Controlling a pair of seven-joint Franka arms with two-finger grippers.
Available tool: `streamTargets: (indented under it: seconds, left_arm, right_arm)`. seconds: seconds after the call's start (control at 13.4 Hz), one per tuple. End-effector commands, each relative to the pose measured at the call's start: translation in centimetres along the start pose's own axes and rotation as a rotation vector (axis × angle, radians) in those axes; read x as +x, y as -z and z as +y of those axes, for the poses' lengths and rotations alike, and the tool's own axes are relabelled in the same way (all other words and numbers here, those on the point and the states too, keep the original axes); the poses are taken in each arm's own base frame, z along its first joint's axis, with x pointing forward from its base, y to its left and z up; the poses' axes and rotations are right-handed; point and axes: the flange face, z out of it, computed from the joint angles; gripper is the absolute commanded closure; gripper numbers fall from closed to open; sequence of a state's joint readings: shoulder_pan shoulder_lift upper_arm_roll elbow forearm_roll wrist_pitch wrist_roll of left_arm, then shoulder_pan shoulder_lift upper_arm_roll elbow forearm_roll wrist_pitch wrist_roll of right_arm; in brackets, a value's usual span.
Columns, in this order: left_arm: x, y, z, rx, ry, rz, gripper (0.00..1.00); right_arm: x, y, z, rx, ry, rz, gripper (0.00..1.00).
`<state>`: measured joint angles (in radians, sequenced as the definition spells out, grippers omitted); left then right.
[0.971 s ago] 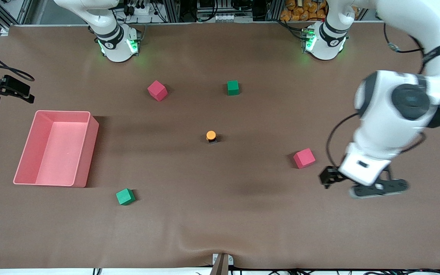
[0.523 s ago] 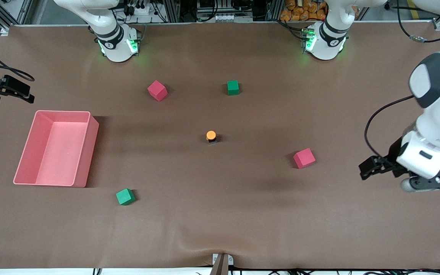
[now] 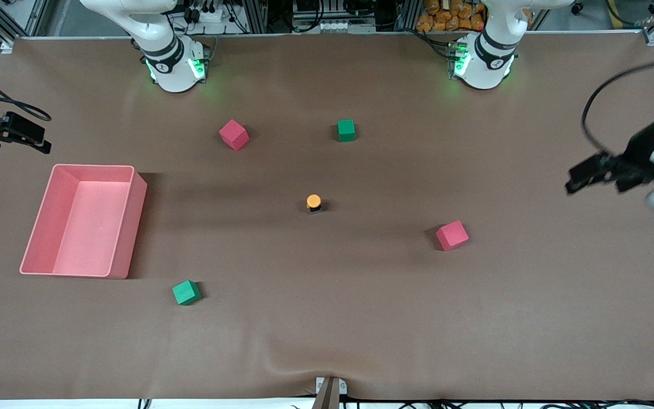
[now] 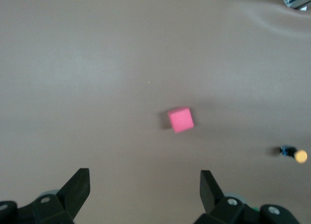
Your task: Place and upright button with both arms
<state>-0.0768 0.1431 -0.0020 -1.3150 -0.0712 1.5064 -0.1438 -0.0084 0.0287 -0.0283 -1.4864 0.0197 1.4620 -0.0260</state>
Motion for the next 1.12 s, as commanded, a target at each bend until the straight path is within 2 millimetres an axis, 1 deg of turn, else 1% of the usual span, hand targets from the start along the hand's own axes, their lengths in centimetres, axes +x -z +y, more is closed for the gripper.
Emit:
streamTargets:
  seconds: [0.0,0.07,0.15,0.22,0.37,0.6,0.67,0.82,1.05]
  left_arm:
    - [-4.8,2.0,-1.2,-0.017,-0.02,-0.026,0.0]
    - [-6.5,2.6,-1.1,-0.017,-0.014,-0.027,0.0]
    - [-7.7,2.6,-1.2,-0.015,-0.012,-0.033,0.0]
    - [-7.8,2.4,-1.5,-0.014,-0.027,-0.038,0.0]
    - [-7.3,2.3,-3.1,-0.004,-0.003,-0.035,0.0]
    - [-6.4,2.0,-3.9,0.084,-0.084,-0.033,0.0]
    - [-6.4,2.0,-4.1,0.102,-0.118,-0.032,0.0]
    - [-6.3,2.6,-4.0,0.105,-0.116,-0.018,0.0]
    - [-5.8,2.7,-4.1,0.119,-0.124,-0.013,0.0]
  right_arm:
    - [-0.1,0.4,0.0,-0.001,-0.009,0.007,0.0]
    - [-0.1,0.3,0.0,-0.003,-0.009,0.006,0.0]
    - [-0.1,0.3,0.0,-0.003,-0.008,0.006,0.0]
    - [-0.1,0.3,-0.1,-0.003,-0.006,0.005,0.0]
    - [-0.1,0.3,-0.2,-0.003,-0.006,0.005,0.0]
    - [-0.1,0.3,-0.2,-0.003,-0.008,0.005,0.0]
    - [-0.1,0.3,-0.2,-0.003,-0.008,0.005,0.0]
    - [-0.1,0.3,-0.3,-0.003,-0.005,0.007,0.0]
    - [-0.1,0.3,-0.3,-0.001,-0.006,0.007,0.0]
